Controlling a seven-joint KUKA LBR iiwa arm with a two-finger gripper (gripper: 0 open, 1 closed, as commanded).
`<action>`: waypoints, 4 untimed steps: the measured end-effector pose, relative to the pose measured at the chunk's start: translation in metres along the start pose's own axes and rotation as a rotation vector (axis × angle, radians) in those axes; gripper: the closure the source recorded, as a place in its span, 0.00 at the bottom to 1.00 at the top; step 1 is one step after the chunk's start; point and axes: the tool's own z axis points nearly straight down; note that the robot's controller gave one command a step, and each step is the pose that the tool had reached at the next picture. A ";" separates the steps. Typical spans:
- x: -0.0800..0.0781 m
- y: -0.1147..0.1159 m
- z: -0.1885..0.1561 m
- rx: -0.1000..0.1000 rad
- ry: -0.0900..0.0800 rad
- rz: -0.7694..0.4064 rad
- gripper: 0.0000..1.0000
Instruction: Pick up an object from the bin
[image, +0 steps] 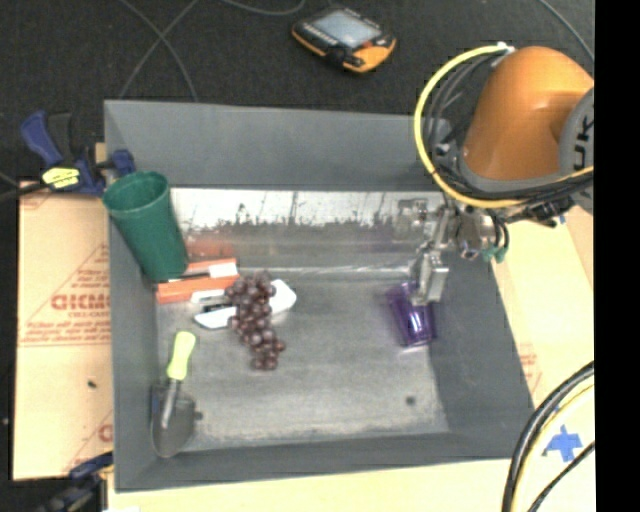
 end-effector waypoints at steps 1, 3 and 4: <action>-0.001 0.000 -0.005 0.002 -0.008 -0.002 0.00; -0.032 -0.055 0.102 0.008 -0.017 -0.468 0.00; -0.004 -0.073 0.124 0.002 -0.015 -0.098 0.00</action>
Offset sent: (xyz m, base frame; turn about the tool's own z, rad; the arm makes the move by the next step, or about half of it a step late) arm 0.0207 -0.0742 -0.1732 0.0985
